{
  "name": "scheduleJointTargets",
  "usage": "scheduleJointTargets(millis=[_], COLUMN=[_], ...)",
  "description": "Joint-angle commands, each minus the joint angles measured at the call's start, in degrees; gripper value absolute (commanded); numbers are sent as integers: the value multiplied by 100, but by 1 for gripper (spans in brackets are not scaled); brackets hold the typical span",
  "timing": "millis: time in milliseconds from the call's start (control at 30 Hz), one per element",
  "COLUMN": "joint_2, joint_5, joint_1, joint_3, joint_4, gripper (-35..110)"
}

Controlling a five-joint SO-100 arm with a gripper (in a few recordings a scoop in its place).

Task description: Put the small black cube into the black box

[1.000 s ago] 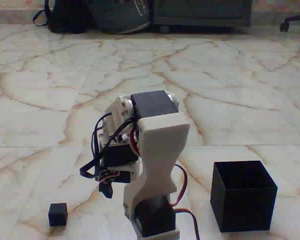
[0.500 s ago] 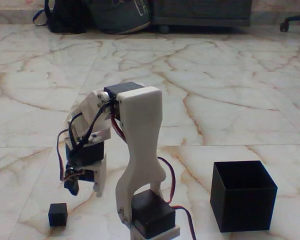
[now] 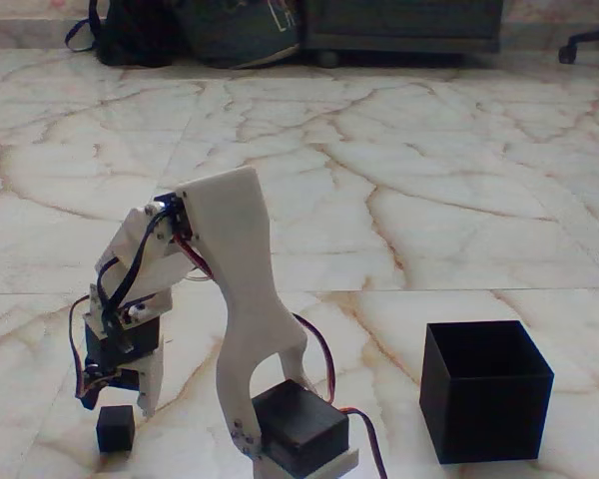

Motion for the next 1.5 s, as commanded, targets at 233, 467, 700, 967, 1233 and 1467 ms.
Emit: scheduleJointTargets(millis=[233, 467, 700, 967, 1233, 1467], joint_2=[-668, -712, -1327, -1591, -1002, -79], joint_5=[-158, -615, -492, -624, -976, -1477], joint_1=[-9, 149, 149, 114, 202, 1090], joint_3=[-1037, -1591, -2162, -2162, -2171, -2276], joint_4=[-53, 1354, 1608, 1239, 1556, 2320], gripper=[8, 8, 8, 1, 0, 0])
